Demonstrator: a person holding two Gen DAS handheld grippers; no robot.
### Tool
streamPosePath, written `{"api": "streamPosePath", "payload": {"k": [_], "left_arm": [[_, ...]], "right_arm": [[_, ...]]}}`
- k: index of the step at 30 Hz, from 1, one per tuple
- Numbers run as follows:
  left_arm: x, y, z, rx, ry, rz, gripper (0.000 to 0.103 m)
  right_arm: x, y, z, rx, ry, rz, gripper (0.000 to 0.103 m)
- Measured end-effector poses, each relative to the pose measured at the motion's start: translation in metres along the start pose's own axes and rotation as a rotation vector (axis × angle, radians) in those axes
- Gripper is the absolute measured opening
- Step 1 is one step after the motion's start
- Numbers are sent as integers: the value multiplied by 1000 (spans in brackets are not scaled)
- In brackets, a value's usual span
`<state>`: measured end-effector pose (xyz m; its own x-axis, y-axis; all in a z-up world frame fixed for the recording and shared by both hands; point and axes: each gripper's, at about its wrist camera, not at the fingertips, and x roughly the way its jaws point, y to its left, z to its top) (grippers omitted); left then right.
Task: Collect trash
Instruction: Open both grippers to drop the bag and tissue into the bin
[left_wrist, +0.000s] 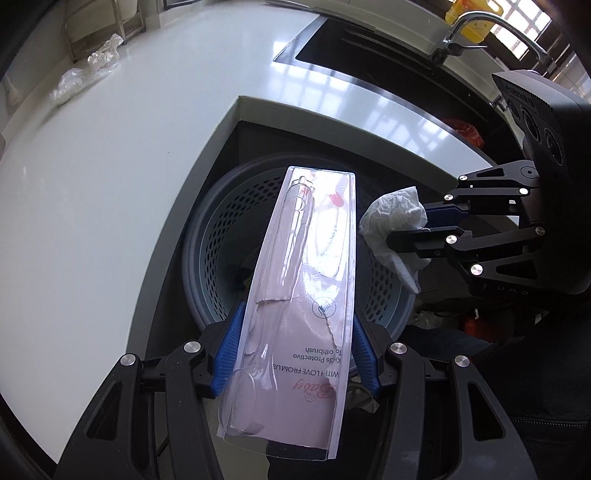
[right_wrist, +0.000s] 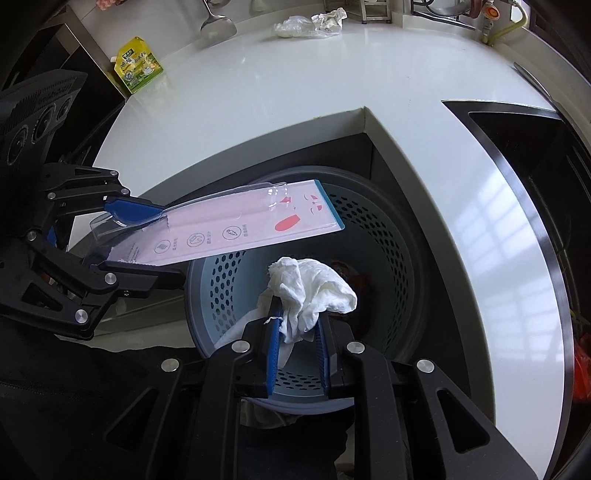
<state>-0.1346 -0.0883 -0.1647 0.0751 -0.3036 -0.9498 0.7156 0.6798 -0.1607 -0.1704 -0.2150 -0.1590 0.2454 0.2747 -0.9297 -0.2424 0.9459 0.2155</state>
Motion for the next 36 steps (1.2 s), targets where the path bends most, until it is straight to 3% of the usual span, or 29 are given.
{"api": "streamPosePath", "payload": {"k": [17, 32, 34, 35, 36], "left_arm": [[53, 3, 9, -2, 89, 45, 52], [58, 10, 8, -27, 93, 37, 53], [56, 13, 10, -32, 87, 35, 53], [54, 14, 11, -37, 86, 25, 57], [52, 13, 10, -39, 85, 26, 59]], "right_arm": [[39, -4, 10, -72, 66, -54, 17], [47, -6, 15, -68, 73, -57, 17], [47, -7, 15, -63, 70, -52, 31], [45, -8, 16, -58, 63, -54, 60], [43, -9, 16, -53, 53, -56, 72]]}}
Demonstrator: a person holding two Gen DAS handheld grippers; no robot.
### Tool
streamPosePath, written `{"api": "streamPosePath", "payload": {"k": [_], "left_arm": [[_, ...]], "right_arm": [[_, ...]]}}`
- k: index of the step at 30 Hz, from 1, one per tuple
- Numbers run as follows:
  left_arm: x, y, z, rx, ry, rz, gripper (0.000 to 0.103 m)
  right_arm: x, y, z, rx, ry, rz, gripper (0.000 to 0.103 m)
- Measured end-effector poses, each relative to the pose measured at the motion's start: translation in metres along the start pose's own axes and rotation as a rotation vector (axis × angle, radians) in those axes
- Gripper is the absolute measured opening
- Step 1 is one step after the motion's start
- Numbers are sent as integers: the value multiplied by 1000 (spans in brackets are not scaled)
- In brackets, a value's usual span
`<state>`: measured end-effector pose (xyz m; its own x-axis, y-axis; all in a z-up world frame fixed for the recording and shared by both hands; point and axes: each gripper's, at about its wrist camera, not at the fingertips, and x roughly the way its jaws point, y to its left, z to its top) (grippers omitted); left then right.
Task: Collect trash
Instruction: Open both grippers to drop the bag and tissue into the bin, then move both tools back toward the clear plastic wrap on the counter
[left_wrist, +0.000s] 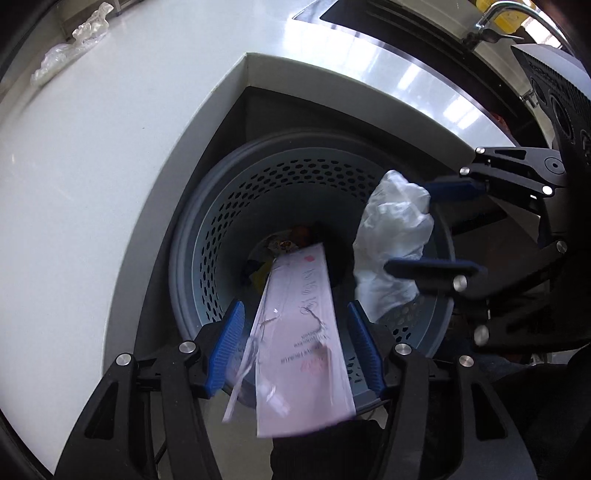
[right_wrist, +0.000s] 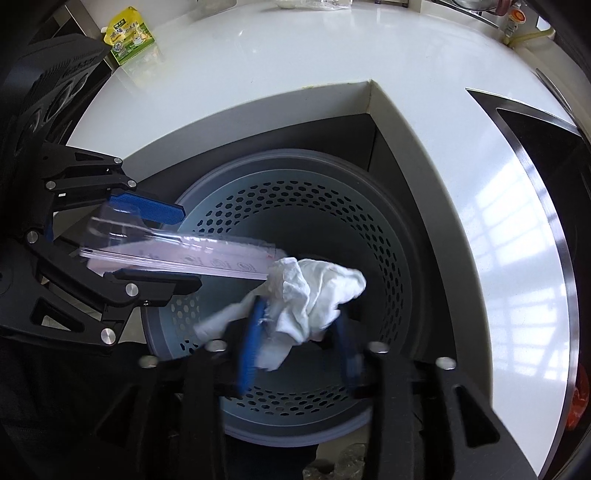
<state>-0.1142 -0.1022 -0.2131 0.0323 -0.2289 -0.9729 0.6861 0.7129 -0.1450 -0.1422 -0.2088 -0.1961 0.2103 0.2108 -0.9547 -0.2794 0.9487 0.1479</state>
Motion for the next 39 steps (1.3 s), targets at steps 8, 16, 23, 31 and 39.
{"api": "streamPosePath", "payload": {"k": [8, 16, 23, 31, 39], "left_arm": [[-30, 7, 5, -16, -76, 5, 79], [-87, 30, 36, -105, -252, 71, 88], [-128, 77, 62, -199, -382, 129, 88], [-158, 126, 87, -296, -470, 193, 89], [-163, 167, 113, -362, -507, 233, 89]], "right_arm": [[-32, -9, 9, 9, -66, 24, 72], [-84, -26, 59, 7, -222, 20, 72], [-106, -37, 123, -26, -329, 5, 73], [-107, -38, 190, -55, -392, -7, 74], [-92, -32, 238, -94, -403, -9, 74]]}}
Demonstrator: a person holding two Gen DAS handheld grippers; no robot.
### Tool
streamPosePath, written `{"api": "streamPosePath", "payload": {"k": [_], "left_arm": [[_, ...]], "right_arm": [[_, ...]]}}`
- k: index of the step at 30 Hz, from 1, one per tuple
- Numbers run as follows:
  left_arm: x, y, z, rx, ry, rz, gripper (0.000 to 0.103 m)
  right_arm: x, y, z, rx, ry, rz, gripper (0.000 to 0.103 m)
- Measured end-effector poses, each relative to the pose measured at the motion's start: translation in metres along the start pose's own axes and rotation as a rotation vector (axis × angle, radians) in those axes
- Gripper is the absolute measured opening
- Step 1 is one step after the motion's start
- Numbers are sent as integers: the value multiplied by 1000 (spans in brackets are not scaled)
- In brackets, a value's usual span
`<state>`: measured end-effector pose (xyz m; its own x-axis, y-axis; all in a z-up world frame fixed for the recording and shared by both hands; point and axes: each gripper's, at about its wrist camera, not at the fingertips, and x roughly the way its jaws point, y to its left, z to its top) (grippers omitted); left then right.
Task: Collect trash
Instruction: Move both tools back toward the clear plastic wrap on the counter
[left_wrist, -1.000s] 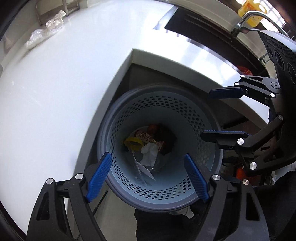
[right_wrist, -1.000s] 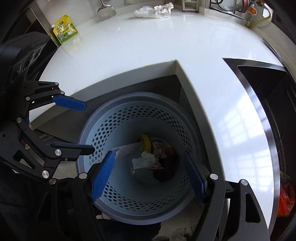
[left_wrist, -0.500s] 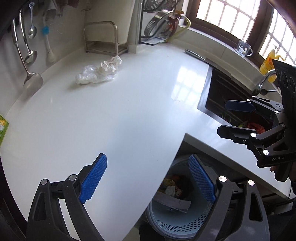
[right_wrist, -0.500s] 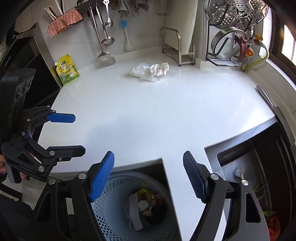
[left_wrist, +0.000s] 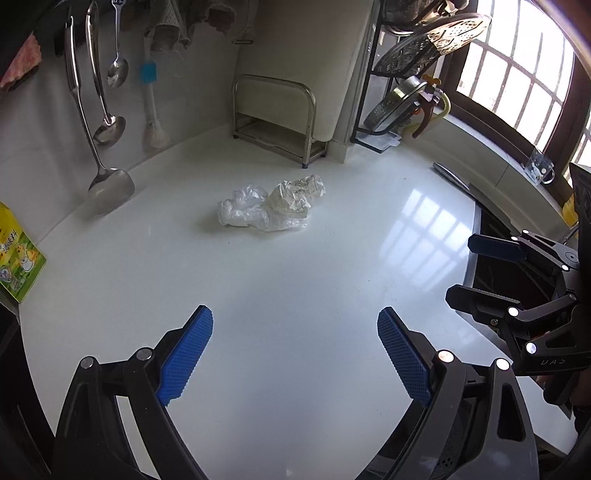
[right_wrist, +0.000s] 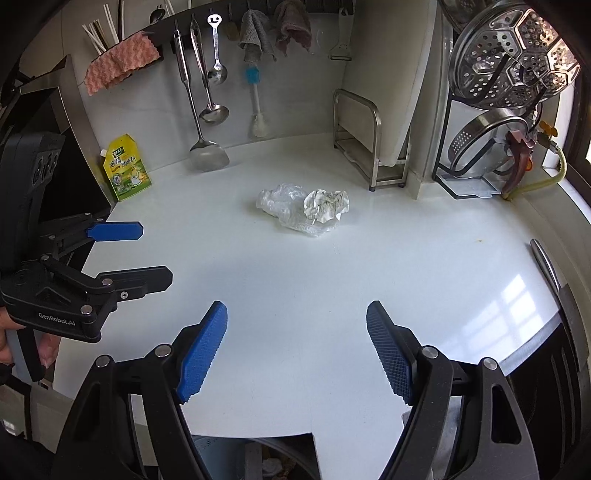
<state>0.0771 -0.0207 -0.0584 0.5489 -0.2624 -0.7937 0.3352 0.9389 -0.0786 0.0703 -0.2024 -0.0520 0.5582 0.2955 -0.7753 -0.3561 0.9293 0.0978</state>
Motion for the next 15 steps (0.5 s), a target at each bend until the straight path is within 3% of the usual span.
{"api": "streamPosePath", "payload": {"k": [10, 15], "left_arm": [[46, 35, 35, -51, -5, 33, 89], [71, 46, 55, -69, -5, 45, 89]], "right_arm": [[63, -15, 59, 2, -18, -8, 77], [107, -29, 86, -3, -4, -30, 86]]}}
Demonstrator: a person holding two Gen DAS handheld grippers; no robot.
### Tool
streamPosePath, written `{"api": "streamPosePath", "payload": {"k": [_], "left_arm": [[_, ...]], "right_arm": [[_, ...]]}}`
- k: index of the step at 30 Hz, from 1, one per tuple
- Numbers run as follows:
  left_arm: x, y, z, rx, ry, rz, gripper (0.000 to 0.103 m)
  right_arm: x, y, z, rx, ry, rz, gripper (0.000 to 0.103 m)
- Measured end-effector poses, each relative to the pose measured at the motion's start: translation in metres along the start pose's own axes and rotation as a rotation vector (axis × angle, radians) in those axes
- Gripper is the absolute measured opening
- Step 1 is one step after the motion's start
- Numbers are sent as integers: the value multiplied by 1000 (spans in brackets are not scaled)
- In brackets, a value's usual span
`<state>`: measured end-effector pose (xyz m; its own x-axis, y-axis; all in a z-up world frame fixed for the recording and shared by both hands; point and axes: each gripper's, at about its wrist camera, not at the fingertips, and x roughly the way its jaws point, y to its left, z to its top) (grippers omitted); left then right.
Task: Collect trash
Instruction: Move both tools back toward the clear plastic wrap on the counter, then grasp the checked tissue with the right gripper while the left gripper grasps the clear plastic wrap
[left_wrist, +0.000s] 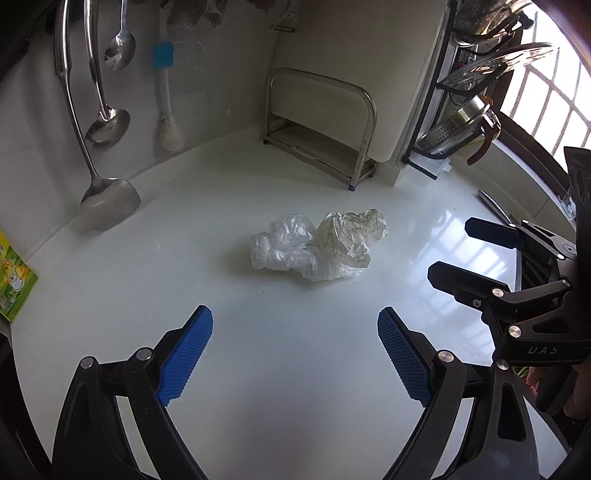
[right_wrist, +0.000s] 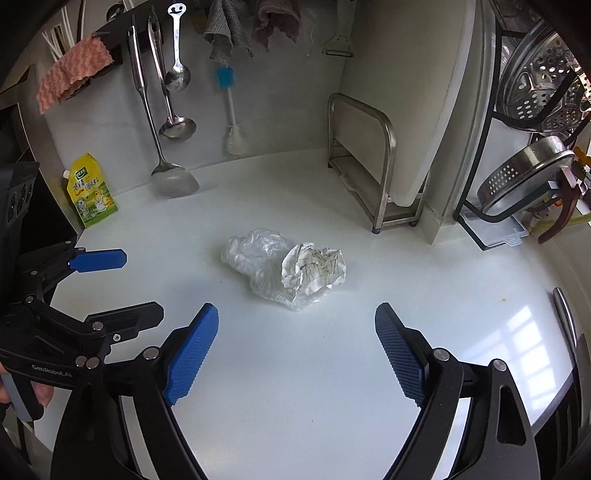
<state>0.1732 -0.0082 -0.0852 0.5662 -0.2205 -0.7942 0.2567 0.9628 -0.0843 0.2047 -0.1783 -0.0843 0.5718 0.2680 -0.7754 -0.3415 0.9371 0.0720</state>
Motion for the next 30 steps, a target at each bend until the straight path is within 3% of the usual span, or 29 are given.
{"api": "streamPosePath", "payload": {"k": [11, 27, 28, 30], "left_arm": [[50, 11, 22, -39, 37, 11, 89], [64, 18, 20, -56, 61, 9, 89], [63, 19, 20, -59, 62, 8, 89], [64, 19, 20, -59, 62, 10, 89]], "right_arm": [[82, -20, 34, -10, 57, -52, 87], [132, -20, 45, -27, 136, -20, 86], [131, -20, 45, -28, 132, -22, 84], [131, -21, 45, -25, 139, -20, 64]]}}
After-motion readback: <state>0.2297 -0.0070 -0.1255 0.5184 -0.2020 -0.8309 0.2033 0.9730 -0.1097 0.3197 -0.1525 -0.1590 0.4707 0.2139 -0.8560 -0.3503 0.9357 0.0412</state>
